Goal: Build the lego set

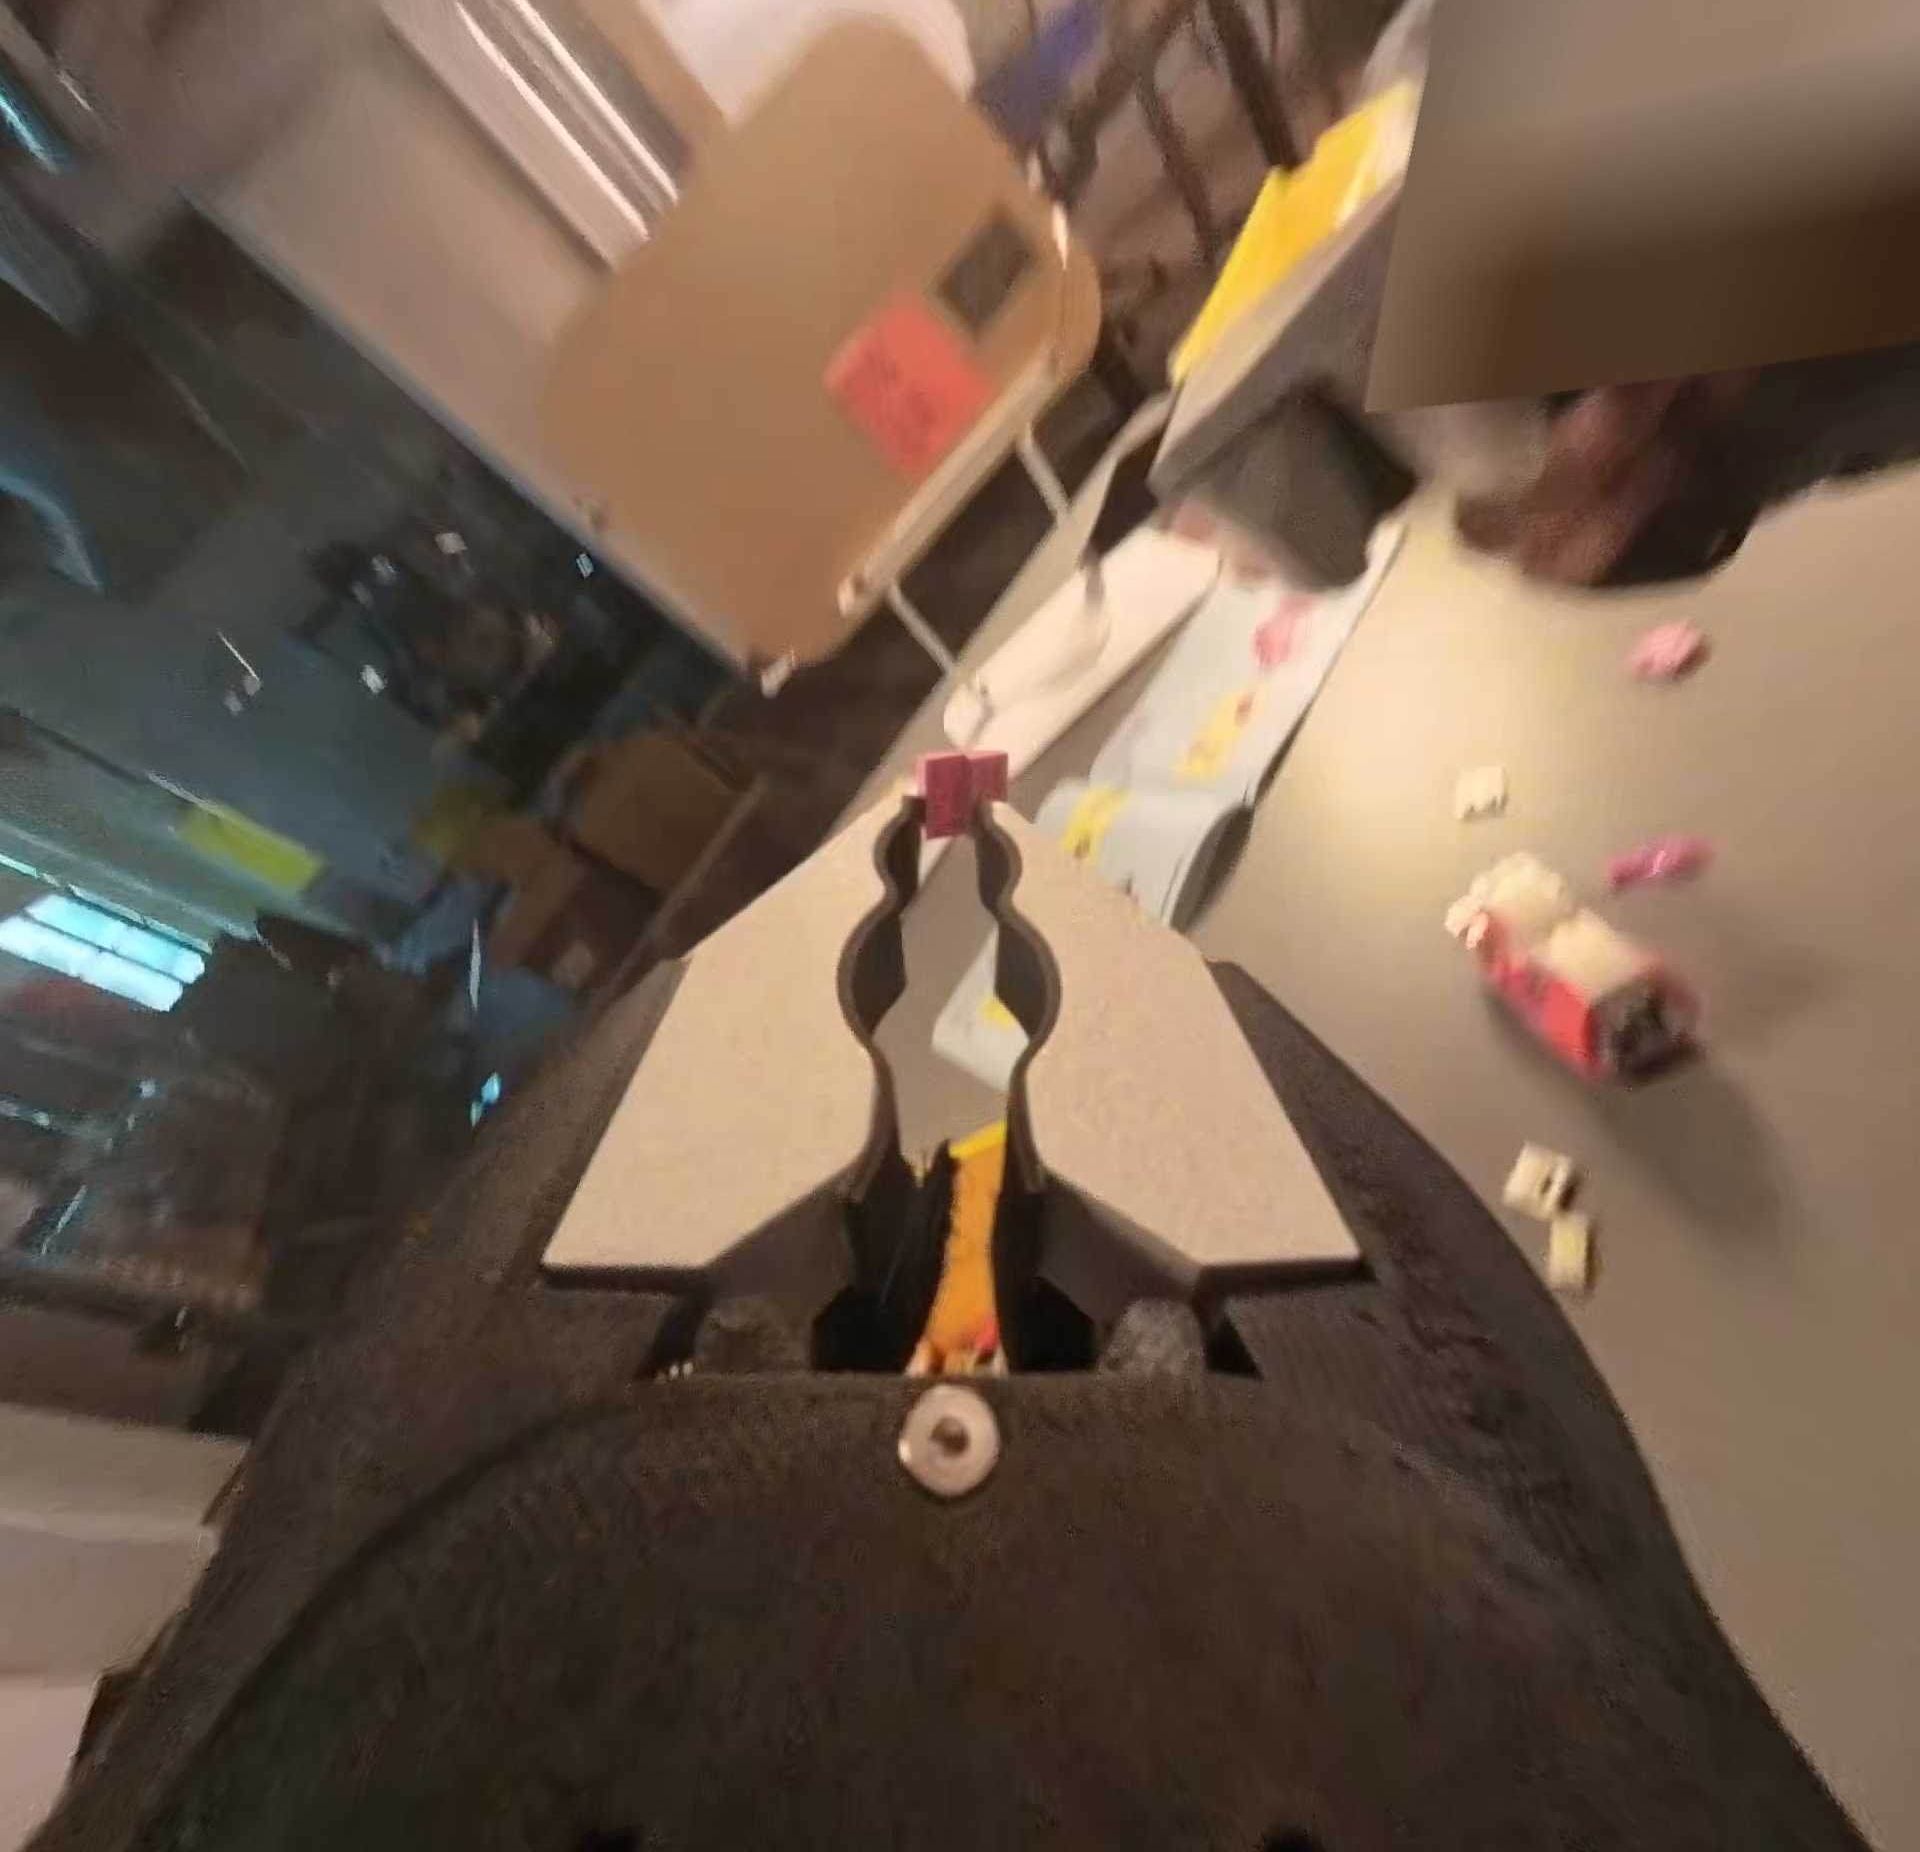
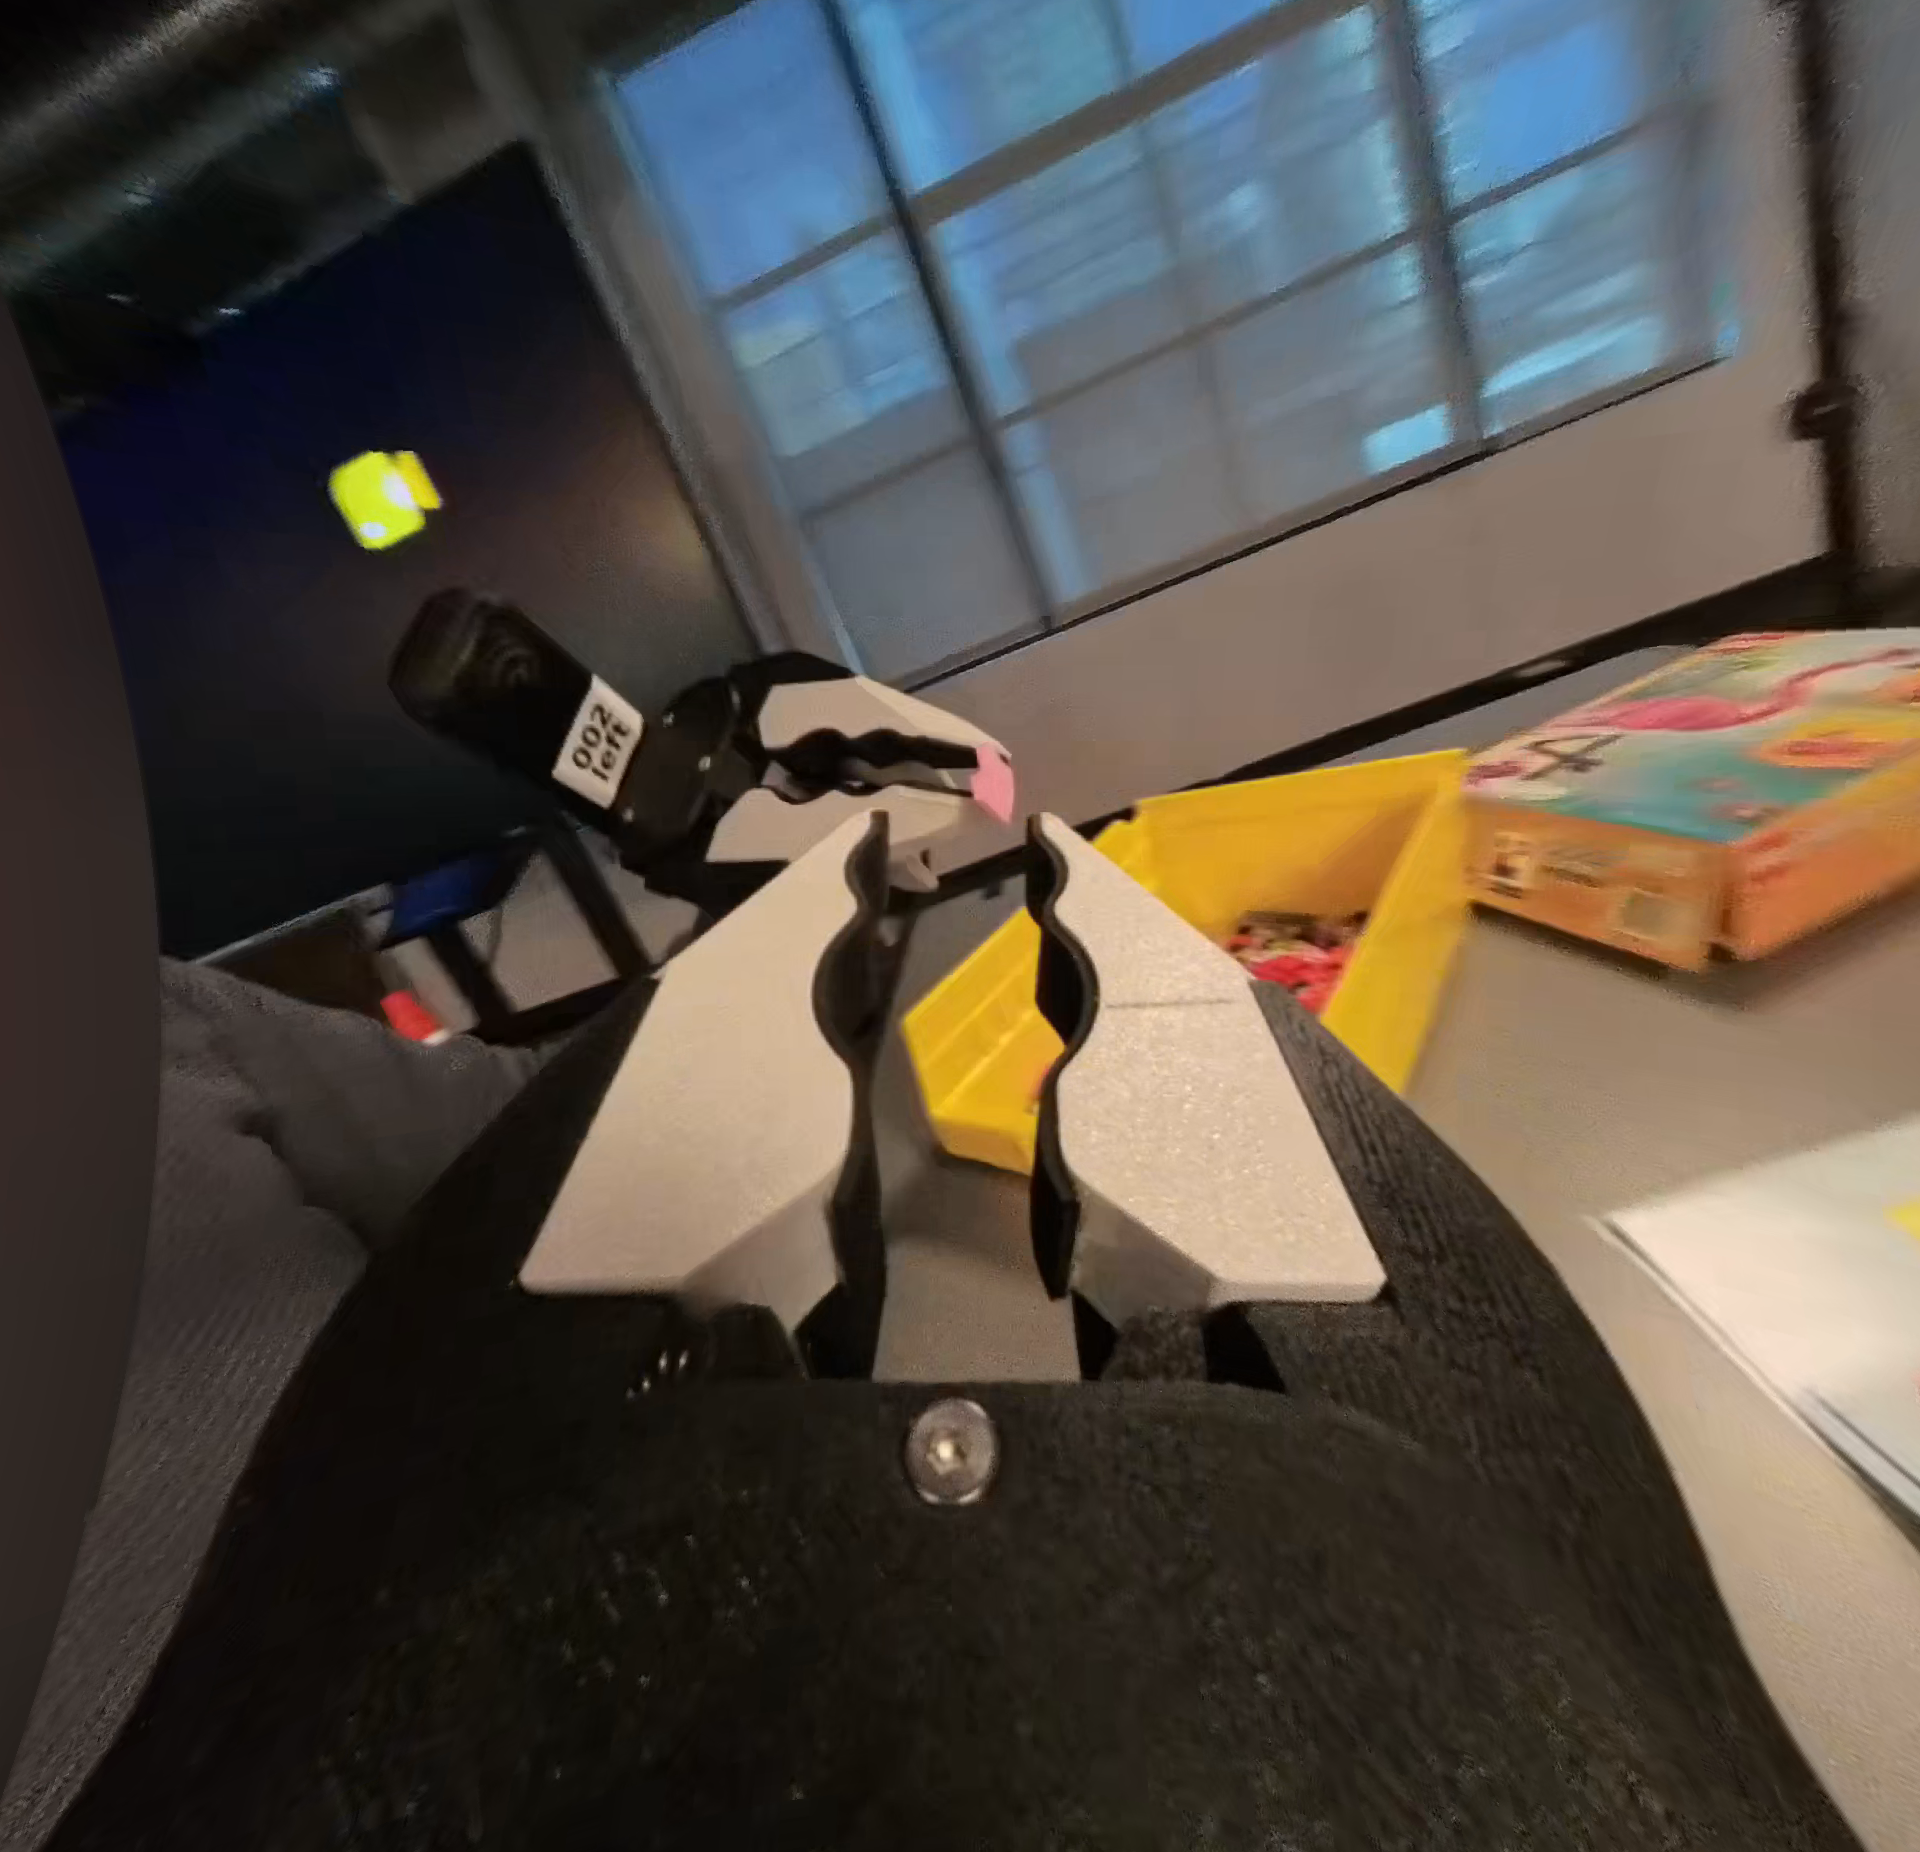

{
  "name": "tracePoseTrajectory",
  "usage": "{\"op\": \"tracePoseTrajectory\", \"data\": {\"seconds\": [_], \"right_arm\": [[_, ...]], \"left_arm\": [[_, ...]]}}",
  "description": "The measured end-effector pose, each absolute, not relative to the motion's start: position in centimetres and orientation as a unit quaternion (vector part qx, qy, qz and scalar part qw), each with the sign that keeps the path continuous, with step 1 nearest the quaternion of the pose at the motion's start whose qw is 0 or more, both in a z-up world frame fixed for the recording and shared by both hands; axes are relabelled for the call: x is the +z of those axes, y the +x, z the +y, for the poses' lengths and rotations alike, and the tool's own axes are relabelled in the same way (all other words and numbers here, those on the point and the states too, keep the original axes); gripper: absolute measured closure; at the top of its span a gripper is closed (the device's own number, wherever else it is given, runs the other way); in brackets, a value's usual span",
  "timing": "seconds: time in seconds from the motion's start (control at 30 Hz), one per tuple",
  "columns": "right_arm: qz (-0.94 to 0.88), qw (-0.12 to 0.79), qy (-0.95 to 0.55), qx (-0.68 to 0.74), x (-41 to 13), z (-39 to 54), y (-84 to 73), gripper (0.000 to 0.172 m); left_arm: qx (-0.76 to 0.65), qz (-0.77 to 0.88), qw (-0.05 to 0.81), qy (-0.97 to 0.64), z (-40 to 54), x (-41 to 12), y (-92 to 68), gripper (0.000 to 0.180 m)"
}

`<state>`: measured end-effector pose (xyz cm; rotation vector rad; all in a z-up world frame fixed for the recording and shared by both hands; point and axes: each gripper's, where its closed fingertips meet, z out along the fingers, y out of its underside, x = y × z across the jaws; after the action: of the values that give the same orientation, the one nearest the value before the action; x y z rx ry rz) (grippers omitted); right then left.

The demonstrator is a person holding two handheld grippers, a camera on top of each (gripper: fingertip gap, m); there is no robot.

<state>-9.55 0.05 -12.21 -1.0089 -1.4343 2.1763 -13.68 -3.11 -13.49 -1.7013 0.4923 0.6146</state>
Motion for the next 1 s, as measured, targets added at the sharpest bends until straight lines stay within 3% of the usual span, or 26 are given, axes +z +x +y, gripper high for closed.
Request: {"op": "tracePoseTrajectory", "data": {"seconds": [0.17,0.57,0.83,1.0], "right_arm": [[-0.55,0.269,-0.305,0.73,-12.8,-1.4,-8.2,0.157],[-0.556,0.247,-0.327,0.723,-15.9,2.0,-3.8,0.172],[-0.689,0.334,-0.322,0.557,-24.5,5.4,-2.1,0.172],[-0.757,0.468,-0.295,0.347,-28.8,12.2,-1.3,0.172]], "left_arm": [[0.227,0.196,0.669,-0.68,-1.1,-12.2,-8.5,0.171],[0.224,0.226,0.65,-0.69,2.6,-15.8,-3.8,0.171],[0.148,0.192,0.6,-0.762,5.2,-23.9,-1.8,0.173],[0.103,0.12,0.609,-0.777,5.2,-25.6,-1.5,0.165]]}}
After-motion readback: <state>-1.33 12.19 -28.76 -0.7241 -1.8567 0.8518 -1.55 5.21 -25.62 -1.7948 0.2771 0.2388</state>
